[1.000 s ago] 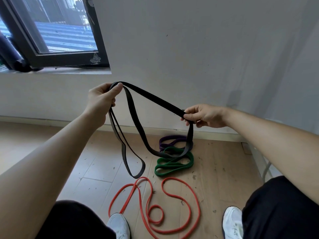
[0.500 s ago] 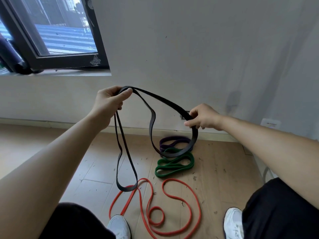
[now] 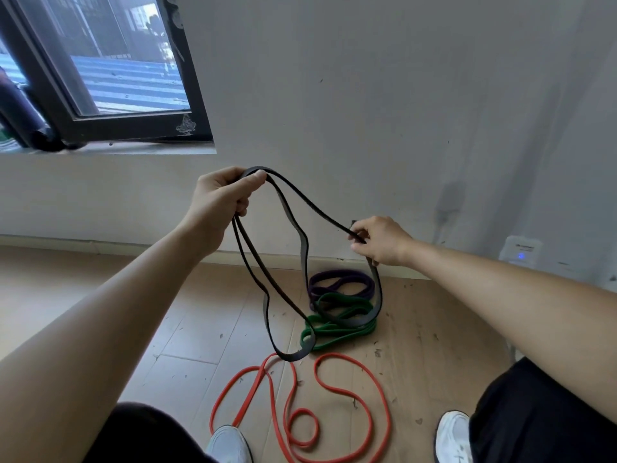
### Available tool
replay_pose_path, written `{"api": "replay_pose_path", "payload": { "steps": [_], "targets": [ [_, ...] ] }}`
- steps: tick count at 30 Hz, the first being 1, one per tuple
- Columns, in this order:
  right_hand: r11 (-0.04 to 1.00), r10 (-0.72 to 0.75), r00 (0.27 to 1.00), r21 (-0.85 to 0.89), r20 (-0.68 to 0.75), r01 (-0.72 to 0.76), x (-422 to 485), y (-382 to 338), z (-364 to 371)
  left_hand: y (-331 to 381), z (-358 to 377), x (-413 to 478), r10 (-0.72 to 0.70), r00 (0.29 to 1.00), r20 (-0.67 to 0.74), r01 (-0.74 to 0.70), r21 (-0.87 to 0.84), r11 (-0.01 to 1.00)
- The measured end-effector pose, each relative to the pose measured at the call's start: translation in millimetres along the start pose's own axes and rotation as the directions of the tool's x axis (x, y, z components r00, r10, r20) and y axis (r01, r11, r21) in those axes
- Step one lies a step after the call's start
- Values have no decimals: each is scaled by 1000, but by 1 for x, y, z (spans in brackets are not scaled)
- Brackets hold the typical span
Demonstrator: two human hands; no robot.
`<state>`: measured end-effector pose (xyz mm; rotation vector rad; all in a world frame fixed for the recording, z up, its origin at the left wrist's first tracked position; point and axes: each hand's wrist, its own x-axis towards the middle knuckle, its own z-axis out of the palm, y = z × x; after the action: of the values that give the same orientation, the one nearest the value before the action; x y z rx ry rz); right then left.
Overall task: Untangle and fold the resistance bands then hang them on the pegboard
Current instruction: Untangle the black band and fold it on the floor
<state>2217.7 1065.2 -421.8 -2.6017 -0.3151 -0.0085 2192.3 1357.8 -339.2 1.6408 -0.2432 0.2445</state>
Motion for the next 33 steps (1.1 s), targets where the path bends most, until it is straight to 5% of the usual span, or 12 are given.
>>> {"api": "replay_pose_path", "payload": {
  "steps": [4,7,14,28,33],
  "targets": [
    [992,20,964,118,266,-53,-4,-1,0,-1,5,-3,-5,996,92,3,22,1000],
    [982,-35,949,186,315,-26,-5,-9,-8,1,13,-6,-6,984,177,-9,83,997],
    [812,-272,953,564,137,151,-12,-68,-30,2,22,-10,-47,946,319,-17,193,981],
    [709,-297,945,632,-135,313,-15,-73,-54,2,13,-13,-98,916,390,-80,415,906],
    [711,-252,944,621,-214,331,-17,-58,-69,6,25,-14,-56,934,354,-84,369,926]
  ]
}}
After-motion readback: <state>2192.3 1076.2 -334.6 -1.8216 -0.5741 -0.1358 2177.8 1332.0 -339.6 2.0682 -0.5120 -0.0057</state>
